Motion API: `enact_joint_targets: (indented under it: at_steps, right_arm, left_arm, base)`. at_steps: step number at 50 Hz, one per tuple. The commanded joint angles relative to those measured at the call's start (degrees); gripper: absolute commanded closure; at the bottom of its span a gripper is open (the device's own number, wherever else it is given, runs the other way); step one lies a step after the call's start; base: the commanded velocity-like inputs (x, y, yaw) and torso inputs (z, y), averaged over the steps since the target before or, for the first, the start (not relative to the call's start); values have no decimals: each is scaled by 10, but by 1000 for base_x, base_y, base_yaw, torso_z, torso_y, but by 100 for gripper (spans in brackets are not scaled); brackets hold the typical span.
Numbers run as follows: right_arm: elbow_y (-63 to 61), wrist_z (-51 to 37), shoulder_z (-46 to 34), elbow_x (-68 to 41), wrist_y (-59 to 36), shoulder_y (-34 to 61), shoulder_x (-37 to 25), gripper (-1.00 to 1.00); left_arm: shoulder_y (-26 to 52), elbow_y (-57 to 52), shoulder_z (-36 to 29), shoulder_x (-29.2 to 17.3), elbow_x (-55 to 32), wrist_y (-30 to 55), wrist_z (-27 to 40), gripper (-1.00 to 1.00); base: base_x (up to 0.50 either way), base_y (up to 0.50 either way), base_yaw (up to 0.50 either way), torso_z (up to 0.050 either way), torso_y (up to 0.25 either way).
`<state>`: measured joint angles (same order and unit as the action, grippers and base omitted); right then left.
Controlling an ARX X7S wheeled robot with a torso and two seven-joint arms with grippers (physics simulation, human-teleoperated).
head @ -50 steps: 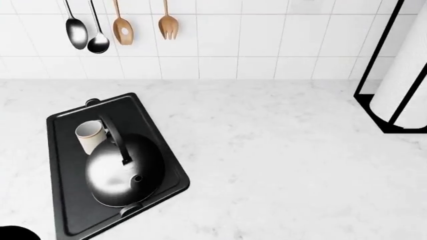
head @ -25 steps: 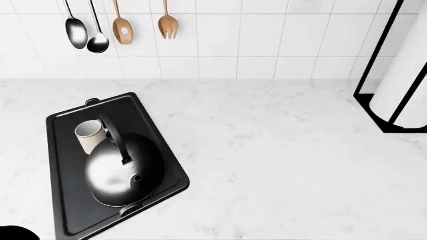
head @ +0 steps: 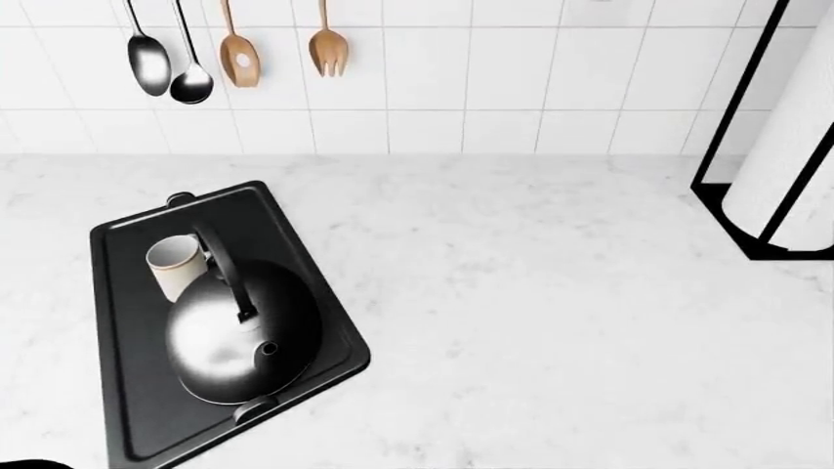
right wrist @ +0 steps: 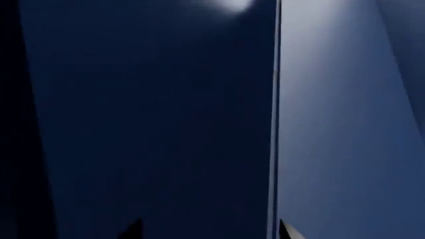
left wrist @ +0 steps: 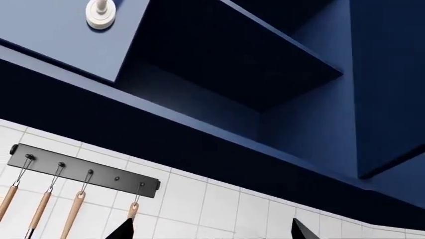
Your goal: Pick the kettle from the counter and place it on the tray. Then pick the mug from the cabinet and place it on the tray. Then close the cabinet doors.
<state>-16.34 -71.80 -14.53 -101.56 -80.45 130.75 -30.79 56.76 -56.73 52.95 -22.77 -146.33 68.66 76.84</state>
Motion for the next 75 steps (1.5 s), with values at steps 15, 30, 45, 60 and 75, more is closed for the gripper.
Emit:
enact_joint_targets:
  at_steps: [15,30,45,60,75]
  right_arm:
    - [168,251,20,244,143,-5,146,-100]
    - [246,311,10,256,210,-29,228,-100]
    - [328,366,-53,297,238,-74,267,-100]
    - [347,399,-163,358,215,-89,259,-100]
    - [365,420,-284,429,192,-115,253,-100]
  left_arm:
    - [-28,8,34,11,-3,27,-23,-100]
    - [-39,20,56,15,0,40,-38,-100]
    - [-52,26,73,20,3,55,-54,-100]
    - [-59,26,78,16,5,50,-60,-100]
    - [-75,31,100,25,6,66,-75,-100]
  base:
    - [0,0,1,1,0]
    - [0,0,2,1,0]
    - [0,0,1,1,0]
    - [0,0,3,0,0]
    - [0,0,1,0,0]
